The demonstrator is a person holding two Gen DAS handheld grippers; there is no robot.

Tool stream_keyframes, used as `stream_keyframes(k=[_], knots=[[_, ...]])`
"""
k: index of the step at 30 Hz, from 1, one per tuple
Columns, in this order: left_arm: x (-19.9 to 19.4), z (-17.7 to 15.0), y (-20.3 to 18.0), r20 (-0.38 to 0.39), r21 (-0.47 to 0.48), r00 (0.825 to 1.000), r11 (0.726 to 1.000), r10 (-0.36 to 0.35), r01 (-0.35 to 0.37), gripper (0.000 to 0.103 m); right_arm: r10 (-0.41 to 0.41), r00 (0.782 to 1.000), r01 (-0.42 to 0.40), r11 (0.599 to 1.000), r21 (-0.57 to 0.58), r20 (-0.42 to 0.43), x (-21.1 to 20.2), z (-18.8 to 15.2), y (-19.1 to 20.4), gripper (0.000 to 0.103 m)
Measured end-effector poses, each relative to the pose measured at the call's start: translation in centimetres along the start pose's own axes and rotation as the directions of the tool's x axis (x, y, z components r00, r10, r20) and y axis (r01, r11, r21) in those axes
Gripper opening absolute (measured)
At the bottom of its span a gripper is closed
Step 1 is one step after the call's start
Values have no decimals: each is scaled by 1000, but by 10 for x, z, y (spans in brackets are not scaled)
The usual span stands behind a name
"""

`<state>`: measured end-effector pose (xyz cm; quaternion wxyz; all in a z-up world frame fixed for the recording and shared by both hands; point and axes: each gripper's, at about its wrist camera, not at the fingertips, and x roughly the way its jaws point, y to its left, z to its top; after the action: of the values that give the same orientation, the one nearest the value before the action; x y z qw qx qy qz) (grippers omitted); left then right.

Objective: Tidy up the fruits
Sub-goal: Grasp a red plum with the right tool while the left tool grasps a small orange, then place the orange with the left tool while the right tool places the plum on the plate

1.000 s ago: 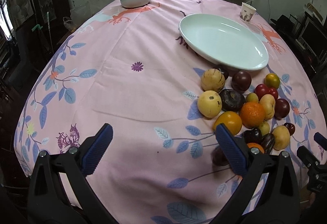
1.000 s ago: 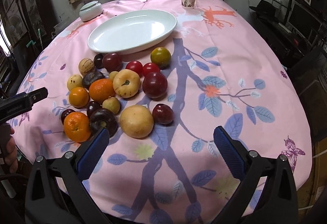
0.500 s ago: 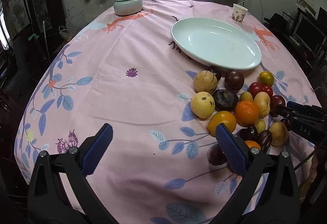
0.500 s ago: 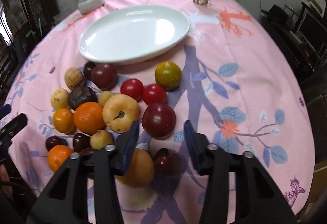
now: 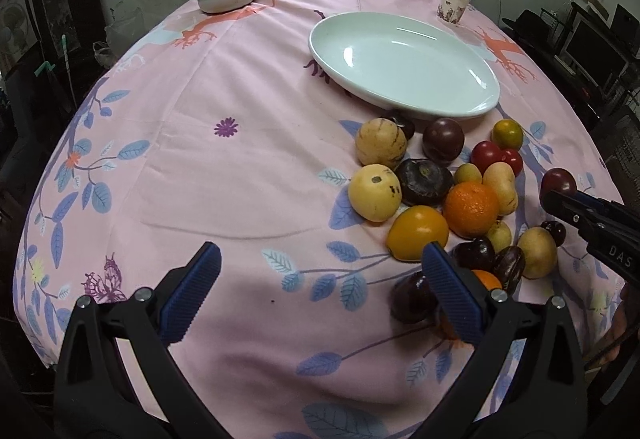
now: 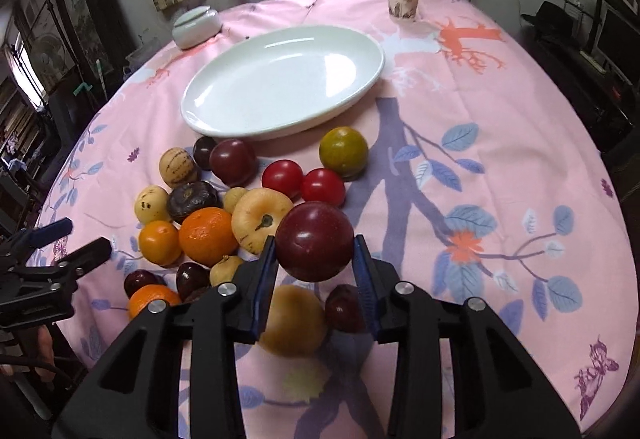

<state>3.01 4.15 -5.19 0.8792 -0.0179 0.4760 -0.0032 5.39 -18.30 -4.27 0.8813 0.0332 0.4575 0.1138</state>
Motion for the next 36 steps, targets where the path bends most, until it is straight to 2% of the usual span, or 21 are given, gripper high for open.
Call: stream_keyframes(k=[6,7,9,10,11,15,16,19,20,21,27,36], knots=[[13,-1,-24,-57,28,997,998,-47,49,98,13,1000,-13,999,45,6,-11,-13,-14,38],[16,0,-28,-63,33,997,998,-53,55,94,16,1000,-16,999,47,8,-13,-14,-16,38],[27,1,-34,-97,32,992,996,-77,80,77,22,1000,-22,999,48,13,-15,-15,-18,38],[33,1,-36,-115,20,988,994,-102,105,63,23,1000,-24,999,47,16,-16,-15,-19,38],[37,2,-36,-121,-1,984,991,-134,135,59,25,999,-25,999,47,21,-17,-15,-19,38],[46,7,-44,-128,-2,981,989,-148,149,58,41,999,-42,998,43,32,-20,-15,-21,38],[48,8,-46,-126,6,982,989,-143,144,61,46,998,-48,998,41,32,-19,-15,-21,38],[51,9,-55,-111,36,988,993,-106,111,61,63,998,-64,997,42,26,-17,-15,-22,38],[49,8,-56,-106,38,988,993,-110,115,47,68,997,-69,997,41,23,-15,-15,-21,38],[47,8,-58,-104,47,989,992,-110,115,42,71,997,-71,997,39,22,-15,-15,-21,38],[30,2,-59,-83,81,990,990,-111,117,42,85,996,-85,996,12,27,-17,-14,-10,38],[1,8,-39,-21,58,988,987,-150,151,42,111,993,-110,994,-11,39,-19,-7,11,38]])
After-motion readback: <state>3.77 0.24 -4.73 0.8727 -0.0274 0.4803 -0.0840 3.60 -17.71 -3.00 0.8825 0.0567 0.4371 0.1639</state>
